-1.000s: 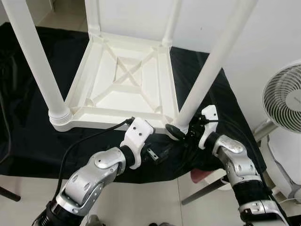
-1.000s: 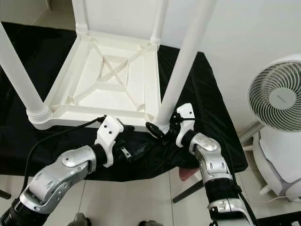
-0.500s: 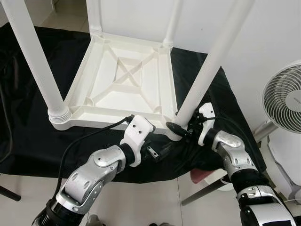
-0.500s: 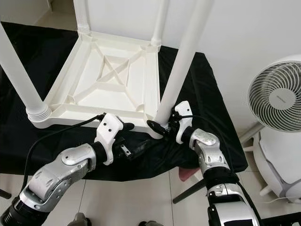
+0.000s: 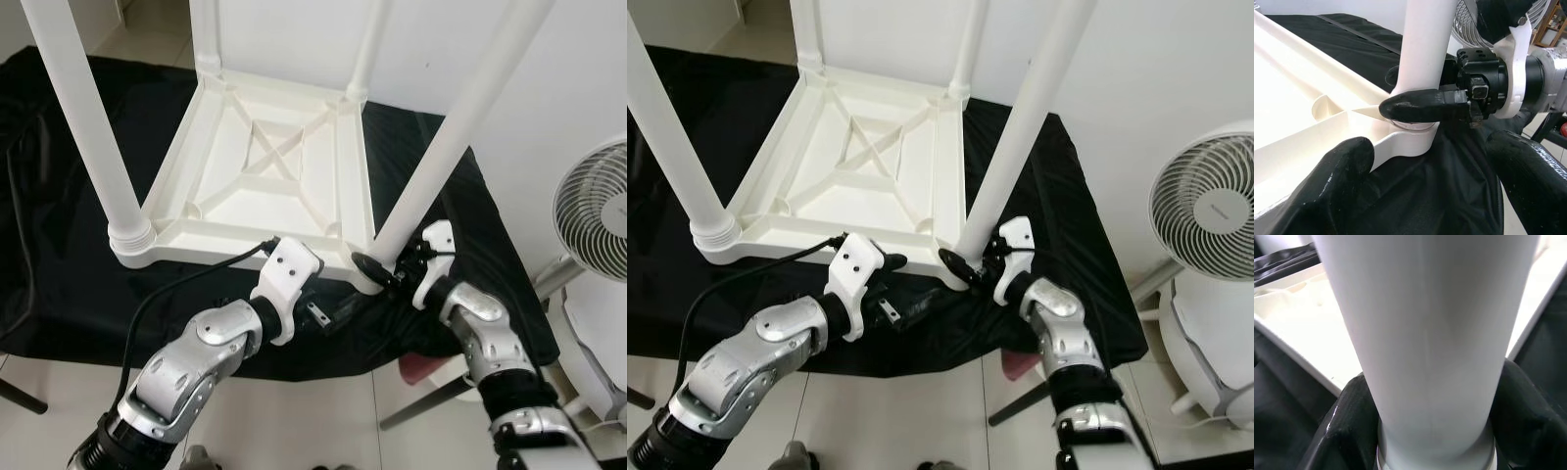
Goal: Building children table
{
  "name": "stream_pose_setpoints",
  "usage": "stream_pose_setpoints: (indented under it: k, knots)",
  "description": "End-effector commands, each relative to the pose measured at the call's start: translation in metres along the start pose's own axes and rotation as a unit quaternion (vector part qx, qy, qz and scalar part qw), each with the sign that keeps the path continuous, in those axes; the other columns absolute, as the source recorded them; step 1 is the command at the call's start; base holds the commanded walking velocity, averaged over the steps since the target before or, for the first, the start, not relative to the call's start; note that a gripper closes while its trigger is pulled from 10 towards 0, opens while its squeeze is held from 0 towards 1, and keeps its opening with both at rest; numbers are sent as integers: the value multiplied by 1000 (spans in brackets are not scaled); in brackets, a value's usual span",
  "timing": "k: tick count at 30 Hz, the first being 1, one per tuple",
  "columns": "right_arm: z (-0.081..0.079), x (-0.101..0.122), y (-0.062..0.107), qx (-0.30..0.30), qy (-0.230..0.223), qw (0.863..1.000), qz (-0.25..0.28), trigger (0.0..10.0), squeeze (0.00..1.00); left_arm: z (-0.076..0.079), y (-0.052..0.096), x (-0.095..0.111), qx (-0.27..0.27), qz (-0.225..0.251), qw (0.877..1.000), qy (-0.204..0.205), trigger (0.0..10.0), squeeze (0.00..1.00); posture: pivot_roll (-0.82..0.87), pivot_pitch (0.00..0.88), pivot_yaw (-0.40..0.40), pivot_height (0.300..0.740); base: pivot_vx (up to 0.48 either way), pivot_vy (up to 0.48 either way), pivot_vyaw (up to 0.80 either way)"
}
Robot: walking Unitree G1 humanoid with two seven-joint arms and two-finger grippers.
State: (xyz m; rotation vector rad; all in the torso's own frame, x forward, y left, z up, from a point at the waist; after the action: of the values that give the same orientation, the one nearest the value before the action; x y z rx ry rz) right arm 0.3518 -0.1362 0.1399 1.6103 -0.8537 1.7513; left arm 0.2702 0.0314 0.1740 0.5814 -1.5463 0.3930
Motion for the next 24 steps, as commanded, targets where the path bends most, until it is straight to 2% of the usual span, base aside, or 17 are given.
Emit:
stream_pose_setpoints:
  k: [1, 3, 5, 8, 9, 11, 13, 15, 16, 18, 24]
  knots:
    - [2, -5, 3, -37, -17, 999, -4, 10000, 0, 9, -3, -2, -40, -1, 999, 0, 10000, 0, 76, 99, -113, 740, 0, 0, 0]
    - [-3, -1, 2, -73, -23, 997, 9, 10000, 0, 10, -3, -2, -44, -2, 999, 0, 10000, 0, 72, 96, -110, 740, 0, 0, 0]
    - [-3, -1, 2, -73, -23, 997, 9, 10000, 0, 10, -3, -2, -44, -2, 999, 0, 10000, 0, 72, 96, -110, 740, 0, 0, 0]
    - [-16, 1, -3, -127, -52, 990, 13, 10000, 0, 11, -3, -3, -48, -3, 999, -1, 10000, 0, 65, 94, -110, 740, 0, 0, 0]
    - [-16, 1, -3, -127, -52, 990, 13, 10000, 0, 11, -3, -3, -48, -3, 999, -1, 10000, 0, 65, 94, -110, 740, 0, 0, 0]
    - [-24, -4, -8, -184, -80, 980, -5, 10000, 0, 12, -4, -3, -51, -4, 999, -1, 10000, 0, 66, 92, -110, 740, 0, 0, 0]
    - [-28, -4, -12, -234, -72, 970, -8, 10000, 0, 13, -4, -3, -53, -3, 999, -1, 10000, 0, 67, 91, -111, 740, 0, 0, 0]
    - [-28, -4, -12, -234, -72, 970, -8, 10000, 0, 13, -4, -3, -53, -3, 999, -1, 10000, 0, 67, 91, -111, 740, 0, 0, 0]
    - [-25, -6, -10, -287, -66, 956, -16, 10000, 0, 13, -5, -3, -53, -2, 999, -1, 10000, 0, 70, 86, -112, 740, 0, 0, 0]
    - [-25, -8, -9, -332, -78, 940, -24, 10000, 0, 14, -5, -3, -54, -2, 999, 0, 10000, 0, 71, 85, -116, 740, 0, 0, 0]
    - [-28, -5, -6, -326, -83, 942, -17, 10000, 0, 14, -4, -4, -51, -3, 999, 0, 10000, 0, 77, 83, -128, 740, 0, 0, 0]
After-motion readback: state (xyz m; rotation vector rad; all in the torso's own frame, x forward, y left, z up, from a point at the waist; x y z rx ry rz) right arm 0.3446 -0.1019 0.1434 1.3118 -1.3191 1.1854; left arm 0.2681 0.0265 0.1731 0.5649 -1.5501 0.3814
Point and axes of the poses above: a point about 5 cm out from each wrist's last joint towards the gripper, its own y axis pointing back from the gripper into the wrist, its own x axis along the axis of the wrist's last joint, z = x × y, the point moved 3 cm from there along -y, pointing out of the wrist towards the gripper, and after that the axes turned 1 degree about -y, right-handed, at the moved point
